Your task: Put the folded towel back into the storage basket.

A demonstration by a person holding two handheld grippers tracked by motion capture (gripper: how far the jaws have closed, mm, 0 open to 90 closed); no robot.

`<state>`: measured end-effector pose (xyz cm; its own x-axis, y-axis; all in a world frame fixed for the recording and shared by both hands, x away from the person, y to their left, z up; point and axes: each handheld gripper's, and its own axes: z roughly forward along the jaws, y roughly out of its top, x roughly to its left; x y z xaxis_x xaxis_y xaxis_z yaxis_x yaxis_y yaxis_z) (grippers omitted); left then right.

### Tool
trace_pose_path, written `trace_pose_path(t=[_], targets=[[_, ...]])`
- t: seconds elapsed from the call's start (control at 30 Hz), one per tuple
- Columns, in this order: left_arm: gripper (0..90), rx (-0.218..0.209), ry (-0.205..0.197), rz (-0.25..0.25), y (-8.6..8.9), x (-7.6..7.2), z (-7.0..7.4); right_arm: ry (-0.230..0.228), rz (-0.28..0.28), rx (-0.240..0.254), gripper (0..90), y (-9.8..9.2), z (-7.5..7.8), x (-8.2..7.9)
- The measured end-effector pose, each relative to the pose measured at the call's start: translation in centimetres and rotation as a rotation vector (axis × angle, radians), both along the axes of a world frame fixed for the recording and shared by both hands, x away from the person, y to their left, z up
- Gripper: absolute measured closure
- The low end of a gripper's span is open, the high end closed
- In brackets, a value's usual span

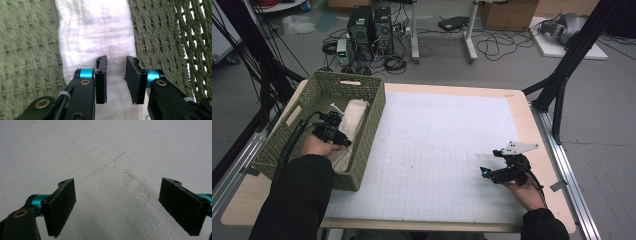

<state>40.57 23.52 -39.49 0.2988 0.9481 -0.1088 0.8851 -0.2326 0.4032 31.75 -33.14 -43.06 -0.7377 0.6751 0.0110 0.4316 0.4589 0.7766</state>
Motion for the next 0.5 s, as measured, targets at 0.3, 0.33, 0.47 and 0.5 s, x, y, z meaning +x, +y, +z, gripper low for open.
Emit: trace_pose_path(t=[0.3,0.33,0.47,0.5], targets=[[69.6,-0.083,-0.099,0.001,1.0,-0.7,2.3,-0.013,0.001,0.009,13.2,-0.1,0.2,0.0],[69.1,-0.096,-0.105,0.004,1.0,-0.8,2.5,-0.007,0.001,0.013,13.2,-0.1,0.2,0.0],[65.5,-0.134,-0.138,0.013,1.2,-0.9,3.0,-0.007,-0.001,0.020,13.1,-0.1,0.2,0.0],[64.8,-0.142,-0.143,0.019,1.2,-0.9,3.0,-0.007,-0.001,0.022,13.0,-0.1,0.3,0.0]])
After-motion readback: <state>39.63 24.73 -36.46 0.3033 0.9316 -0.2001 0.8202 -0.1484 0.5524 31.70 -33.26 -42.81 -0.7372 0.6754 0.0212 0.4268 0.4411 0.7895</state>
